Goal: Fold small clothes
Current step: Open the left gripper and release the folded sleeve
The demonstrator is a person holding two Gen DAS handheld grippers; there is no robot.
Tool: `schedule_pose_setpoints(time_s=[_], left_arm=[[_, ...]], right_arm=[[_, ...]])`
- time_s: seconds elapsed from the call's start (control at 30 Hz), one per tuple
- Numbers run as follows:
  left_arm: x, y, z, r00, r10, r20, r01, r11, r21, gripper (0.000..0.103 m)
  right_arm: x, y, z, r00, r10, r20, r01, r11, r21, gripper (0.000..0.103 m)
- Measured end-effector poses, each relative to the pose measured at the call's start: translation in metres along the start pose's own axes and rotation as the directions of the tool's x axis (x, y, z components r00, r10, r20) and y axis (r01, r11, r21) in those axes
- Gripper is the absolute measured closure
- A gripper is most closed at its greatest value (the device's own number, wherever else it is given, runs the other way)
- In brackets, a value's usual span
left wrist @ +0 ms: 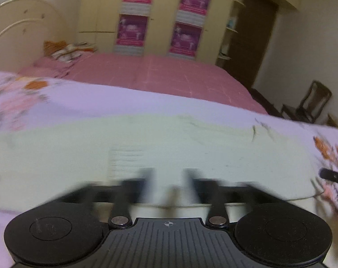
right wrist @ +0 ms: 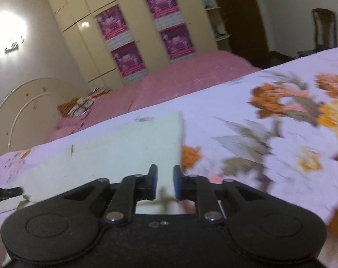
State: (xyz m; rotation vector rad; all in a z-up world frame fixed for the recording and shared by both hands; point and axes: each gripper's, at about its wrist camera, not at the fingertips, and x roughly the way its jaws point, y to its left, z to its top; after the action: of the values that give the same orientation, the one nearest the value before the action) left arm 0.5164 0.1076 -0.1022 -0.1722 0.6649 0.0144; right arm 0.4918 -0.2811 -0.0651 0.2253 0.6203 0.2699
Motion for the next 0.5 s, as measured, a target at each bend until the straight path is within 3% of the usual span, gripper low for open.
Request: schedule_pose_setpoints(time_s=[0.03,0.07,0.1,0.17,0.2,0.23,0.27,0.33,0.5], left_arm=[[0.006,-0.005,-0.003,1.0,0.016,0.016,-0.016,1.0,0.02,0.014],[0.014,-0.005,-0.006,1.0,0.022,0.002,-0.022,0.999,0.047,0.015],[0.02,-0.001,-0.008,0.999,0.037,-0.025,-0.036,0.998,0.051,0.018],[0.017,0.01,-0.008,1.0,0.025,-0.009,-0.025,0.999,0.033,0.037],[0.014,0.014,-0.006,0.999,0.034,-0.007,-0.033,0.999,0.02,0.043],[0.012,0.018,-0.002,0.999,0.037,0.007,-0.037,0.999,0.012,0.045],[0.01,0.017,0.002,0.999,0.034,0.032,-0.034,0.999,0.011,0.044],[0.019,0.009,0.01,0.999,0.023,0.037,-0.025,0.999,0.032,0.044],[0.05,-0.007,0.018,1.0,0.025,0.002,-0.025,0.998,0.061,0.044]], right_arm=[[0.01,0.006,-0.001,1.0,-0.008,-0.01,0.007,0.999,-0.045,0.09],[0.019,0.01,-0.002,0.999,-0.012,-0.03,0.009,0.996,-0.088,0.09],[0.026,0.011,-0.004,0.999,-0.021,-0.043,0.016,0.992,-0.126,0.091],[0.034,0.006,-0.007,0.995,-0.077,-0.062,0.065,0.981,-0.182,0.094],[0.033,-0.003,-0.006,0.996,-0.066,-0.062,0.055,0.985,-0.163,0.1],[0.033,-0.009,-0.003,0.995,-0.074,-0.067,0.063,0.987,-0.15,0.097],[0.032,-0.012,0.002,0.994,-0.097,-0.057,0.087,0.984,-0.158,0.091],[0.035,-0.012,0.013,0.997,-0.075,-0.01,0.072,0.986,-0.149,0.091],[0.077,-0.002,0.041,0.999,-0.039,0.011,0.04,0.988,-0.148,0.09]])
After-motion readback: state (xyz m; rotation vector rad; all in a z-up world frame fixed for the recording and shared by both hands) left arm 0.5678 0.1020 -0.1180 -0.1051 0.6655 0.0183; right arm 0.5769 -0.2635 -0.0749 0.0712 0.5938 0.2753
